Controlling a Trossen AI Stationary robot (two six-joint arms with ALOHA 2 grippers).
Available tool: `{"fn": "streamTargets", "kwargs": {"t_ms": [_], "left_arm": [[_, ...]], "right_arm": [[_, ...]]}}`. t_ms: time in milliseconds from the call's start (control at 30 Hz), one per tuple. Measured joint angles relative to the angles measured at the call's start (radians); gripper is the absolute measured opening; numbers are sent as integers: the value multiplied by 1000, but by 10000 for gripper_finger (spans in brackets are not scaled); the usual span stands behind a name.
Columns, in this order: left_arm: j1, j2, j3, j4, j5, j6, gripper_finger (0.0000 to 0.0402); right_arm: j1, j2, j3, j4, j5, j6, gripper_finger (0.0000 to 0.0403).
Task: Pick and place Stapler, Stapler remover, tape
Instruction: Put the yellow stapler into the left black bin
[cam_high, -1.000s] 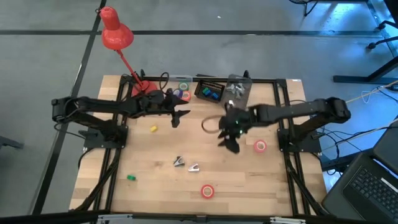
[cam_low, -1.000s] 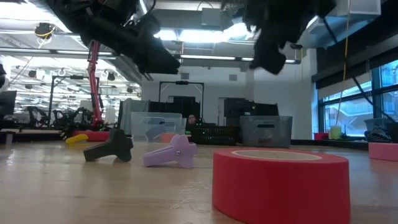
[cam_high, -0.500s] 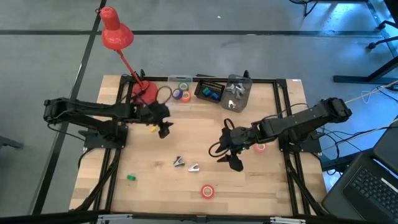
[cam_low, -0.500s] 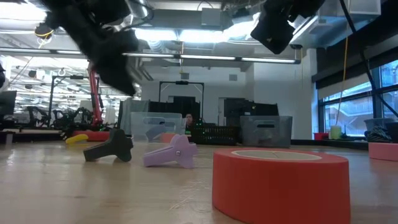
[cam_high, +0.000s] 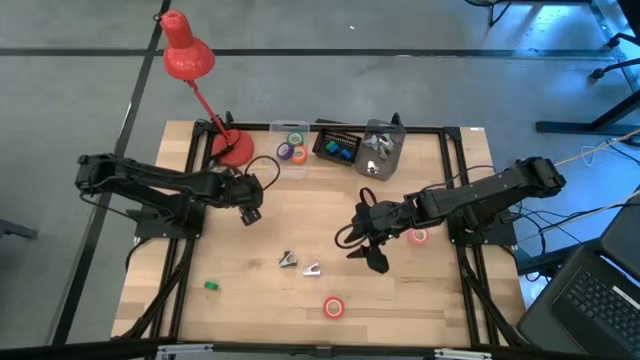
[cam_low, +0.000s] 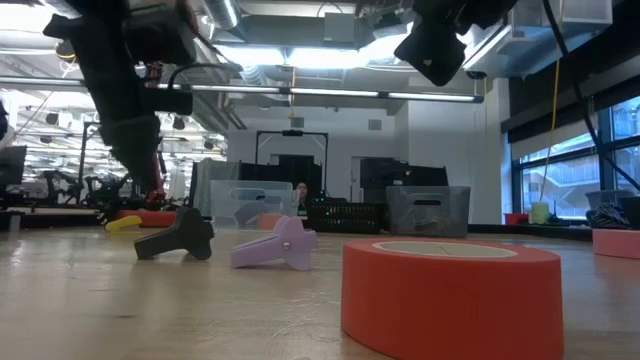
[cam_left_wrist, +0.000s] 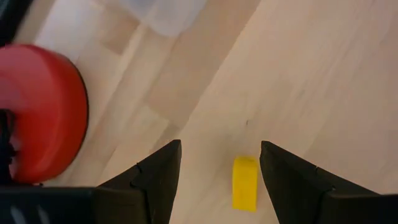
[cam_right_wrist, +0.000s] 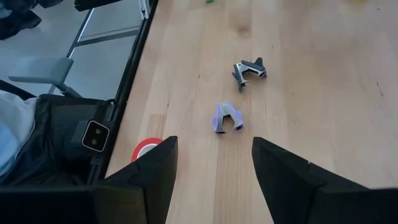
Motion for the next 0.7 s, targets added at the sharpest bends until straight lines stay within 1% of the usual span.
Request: {"fn": "streamTargets", "kwargs": {"t_ms": [233, 367, 433, 500, 567, 700], "left_arm": [[50, 87, -41, -4, 73, 0, 210], [86, 120, -74, 34, 79, 9, 209], [103, 137, -93, 65, 116, 21, 209], [121, 133, -101, 121, 189, 40, 209], [137, 135, -103, 135, 234, 51, 209], [151, 132, -101, 134, 244, 60, 209]], "right_arm": [[-4, 0, 0, 1, 0, -3, 208], [-4, 0, 0, 1, 0, -5, 208], [-4, 0, 0, 1, 0, -6, 208], [-4, 0, 0, 0, 0, -6, 208], [-4, 0, 0, -3, 0, -8, 208], [-4, 0, 0, -8, 0, -13, 208]]}}
